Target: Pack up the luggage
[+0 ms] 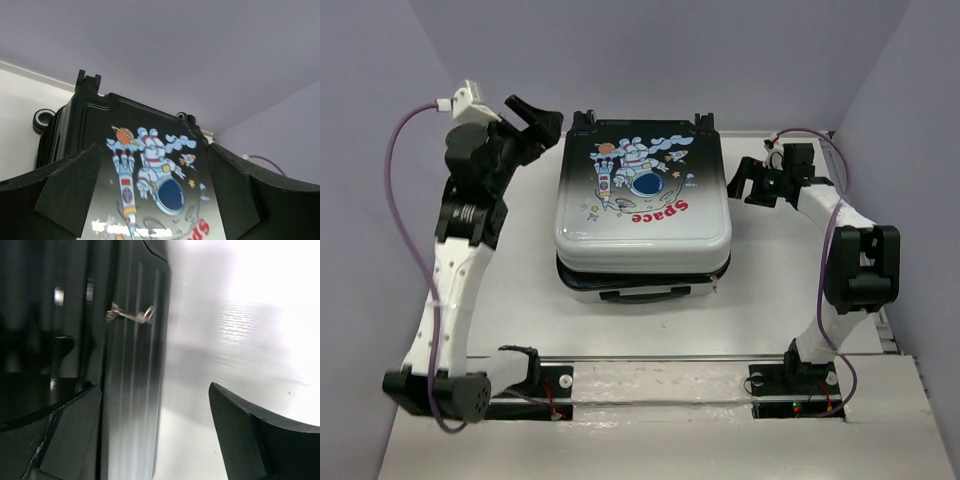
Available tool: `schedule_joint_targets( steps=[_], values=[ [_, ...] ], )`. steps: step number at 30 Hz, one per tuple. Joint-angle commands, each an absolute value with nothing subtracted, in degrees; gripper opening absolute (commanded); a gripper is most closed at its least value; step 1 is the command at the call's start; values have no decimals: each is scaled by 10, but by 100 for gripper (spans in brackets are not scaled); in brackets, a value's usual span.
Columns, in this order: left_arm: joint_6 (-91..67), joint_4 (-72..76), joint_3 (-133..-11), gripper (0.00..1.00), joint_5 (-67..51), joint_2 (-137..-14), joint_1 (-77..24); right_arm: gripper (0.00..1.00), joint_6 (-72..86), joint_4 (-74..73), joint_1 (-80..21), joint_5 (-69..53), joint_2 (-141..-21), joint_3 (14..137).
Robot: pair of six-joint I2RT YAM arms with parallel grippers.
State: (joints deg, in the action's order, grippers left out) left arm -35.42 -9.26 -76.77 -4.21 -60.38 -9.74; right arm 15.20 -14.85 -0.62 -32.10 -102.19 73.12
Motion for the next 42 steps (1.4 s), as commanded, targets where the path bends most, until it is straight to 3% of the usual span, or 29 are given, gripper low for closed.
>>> schedule_joint_targets(
  steps=[1,9,15,20,28,30,32,33,36,39,40,42],
  values=[
    [-359,-75,-820,99,-171,-779,-33,96,185,-114,-33,-355,-926,738],
    [-293,-183,-1182,99,-244,-1127,-5,97,193,-114,-33,-275,-844,656],
    [-355,-138,-1366,99,-367,-1312,-5,97,187,-87,-33,-282,-817,572],
    [-456,-4,-1350,99,-462,-1384,-6,97,192,-55,-33,-302,-809,528],
    [-468,25,-1320,97,-445,-1414,-17,97,195,-46,-33,-313,-815,527],
    [-483,44,-1310,91,-452,-1414,-17,97,200,-40,-33,-323,-813,523],
    [-501,64,-1308,69,-458,-1412,-17,97,205,-33,-33,-326,-813,519],
    [-507,76,-1306,49,-459,-1410,-17,97,207,-33,-33,-327,-813,518],
    [-527,98,-1310,28,-464,-1390,-16,97,215,-24,-33,-334,-812,511],
    [-536,102,-1324,17,-462,-1361,-15,97,221,-11,-33,-344,-811,505],
    [-540,102,-1325,9,-460,-1351,-15,97,225,-9,-33,-346,-811,502],
    [-546,105,-1331,6,-456,-1324,-15,97,228,-6,-33,-351,-809,497]
  ],
)
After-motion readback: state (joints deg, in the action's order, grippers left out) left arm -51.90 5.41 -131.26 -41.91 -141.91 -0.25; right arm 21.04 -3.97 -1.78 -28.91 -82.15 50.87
